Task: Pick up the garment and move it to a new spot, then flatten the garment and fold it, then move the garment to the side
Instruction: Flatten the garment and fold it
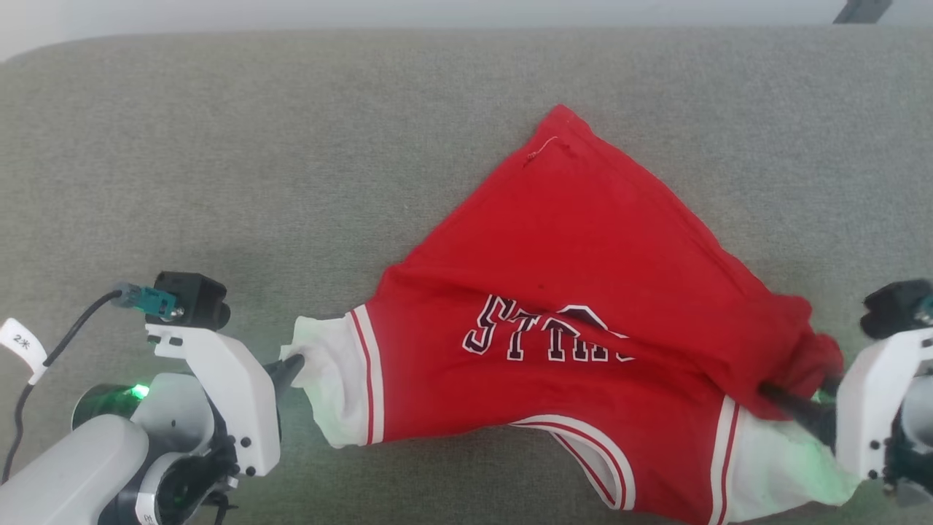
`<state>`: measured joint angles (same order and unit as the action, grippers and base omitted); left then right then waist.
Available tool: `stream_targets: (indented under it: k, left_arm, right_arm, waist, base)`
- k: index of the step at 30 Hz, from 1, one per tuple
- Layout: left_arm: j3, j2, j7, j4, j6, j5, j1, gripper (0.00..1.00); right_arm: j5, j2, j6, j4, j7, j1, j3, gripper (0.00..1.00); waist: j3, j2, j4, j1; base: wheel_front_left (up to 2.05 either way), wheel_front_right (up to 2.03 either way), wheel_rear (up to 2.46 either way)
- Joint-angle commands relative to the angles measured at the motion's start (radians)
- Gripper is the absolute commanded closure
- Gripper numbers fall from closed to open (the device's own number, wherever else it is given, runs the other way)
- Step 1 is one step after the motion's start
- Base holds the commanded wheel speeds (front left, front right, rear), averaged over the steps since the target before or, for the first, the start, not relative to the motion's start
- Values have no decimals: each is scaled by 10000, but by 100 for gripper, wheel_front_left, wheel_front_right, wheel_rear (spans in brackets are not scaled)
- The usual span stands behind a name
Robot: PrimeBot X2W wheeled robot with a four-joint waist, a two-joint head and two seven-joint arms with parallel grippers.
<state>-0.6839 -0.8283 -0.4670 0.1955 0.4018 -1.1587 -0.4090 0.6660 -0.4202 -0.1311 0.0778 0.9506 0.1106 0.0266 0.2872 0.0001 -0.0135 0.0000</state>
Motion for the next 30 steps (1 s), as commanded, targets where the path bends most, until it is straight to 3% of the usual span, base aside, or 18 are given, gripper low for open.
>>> stream_targets:
  k: [1, 9, 13, 18, 22, 30]
  left_arm:
    - [-9, 12, 46, 6, 12, 72, 155, 100]
    - [-44, 75, 97, 28, -25, 61, 190, 100]
    - [-169, 193, 44, 1, -113, 182, 17, 100]
    - [-405, 526, -80, -127, -328, 283, -378, 100]
    - [-755, 1124, -211, -463, -684, 533, -993, 100]
    - [-1246, 2167, -148, -1236, -1315, 819, -1751, 100]
  right_arm:
    - [-57, 30, 7, 164, 12, -34, 15, 0]
    - [-444, 476, 7, 1882, 35, 570, 778, 0]
    - [-621, 512, 7, 1824, -337, 1523, 477, 0]
    - [-656, 219, 7, 461, -1018, 3273, -178, 0]
    - [-518, -457, 6, -1567, -1357, 5124, -1303, 0]
    - [-113, -1458, 6, -4606, -1419, 7359, -3251, 0]
  waist:
    - [-45, -1, 34, 0]
    - [-202, -1, 347, 0]
    - [-180, -1, 590, 0]
    - [23, -1, 1144, 0]
    - [315, -1, 1961, 0]
    - [907, -1, 3286, 0]
  base:
    - [0, 0, 0]
    - [0, 0, 0]
    - [0, 0, 0]
    - [0, 0, 0]
    - [0, 0, 0]
    - [0, 0, 0]
